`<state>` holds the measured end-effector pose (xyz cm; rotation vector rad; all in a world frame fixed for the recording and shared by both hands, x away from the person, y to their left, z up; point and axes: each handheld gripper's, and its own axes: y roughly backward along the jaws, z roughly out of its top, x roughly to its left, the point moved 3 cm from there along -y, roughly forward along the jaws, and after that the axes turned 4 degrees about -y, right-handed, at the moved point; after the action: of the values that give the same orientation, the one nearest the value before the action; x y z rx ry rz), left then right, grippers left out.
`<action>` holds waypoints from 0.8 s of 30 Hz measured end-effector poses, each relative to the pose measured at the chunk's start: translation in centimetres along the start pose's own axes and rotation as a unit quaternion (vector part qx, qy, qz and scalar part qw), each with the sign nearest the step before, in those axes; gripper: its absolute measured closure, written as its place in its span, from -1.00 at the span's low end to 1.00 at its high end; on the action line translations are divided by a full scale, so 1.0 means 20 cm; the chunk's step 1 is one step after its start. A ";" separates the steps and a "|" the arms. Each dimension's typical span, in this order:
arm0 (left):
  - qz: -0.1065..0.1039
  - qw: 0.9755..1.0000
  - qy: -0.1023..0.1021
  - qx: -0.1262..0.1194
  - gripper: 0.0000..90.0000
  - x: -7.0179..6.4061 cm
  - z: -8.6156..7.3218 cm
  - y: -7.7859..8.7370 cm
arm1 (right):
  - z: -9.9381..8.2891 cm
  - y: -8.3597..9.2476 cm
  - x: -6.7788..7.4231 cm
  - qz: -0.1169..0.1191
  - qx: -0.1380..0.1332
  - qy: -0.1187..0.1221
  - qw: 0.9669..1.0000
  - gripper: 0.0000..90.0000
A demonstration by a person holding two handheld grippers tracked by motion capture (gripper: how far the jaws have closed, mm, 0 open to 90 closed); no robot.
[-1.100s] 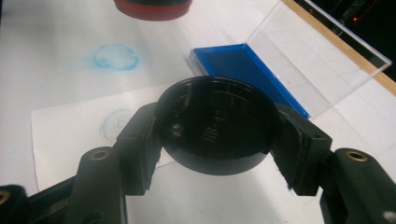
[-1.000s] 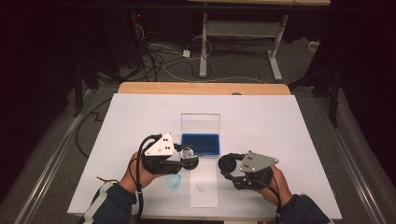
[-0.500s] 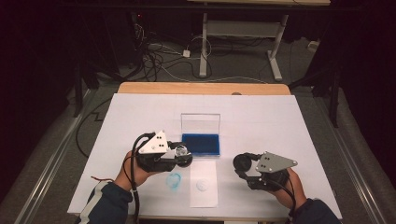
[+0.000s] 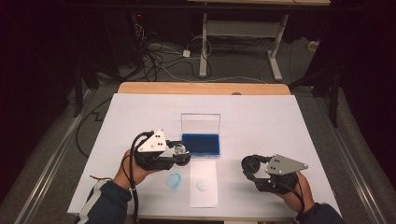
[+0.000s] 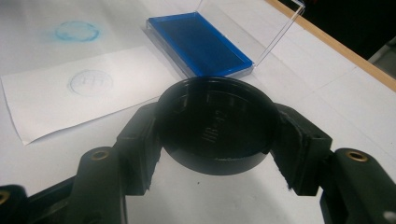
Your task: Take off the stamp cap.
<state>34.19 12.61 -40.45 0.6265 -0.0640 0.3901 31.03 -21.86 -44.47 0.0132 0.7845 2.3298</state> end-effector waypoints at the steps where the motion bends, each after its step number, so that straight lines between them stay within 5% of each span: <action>1: -0.002 1.000 0.001 -0.001 0.21 0.00 0.00 0.00 | 0.00 0.00 0.00 0.001 0.001 0.001 1.000 -0.15; 24: -0.001 1.000 -0.002 0.002 0.21 0.01 0.01 -0.02 | 0.00 -0.03 0.00 0.004 0.006 -0.001 1.000 -0.15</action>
<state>34.49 12.28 -40.53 0.6311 -0.0660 0.3864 31.35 -21.55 -44.77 0.0244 0.8001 2.3326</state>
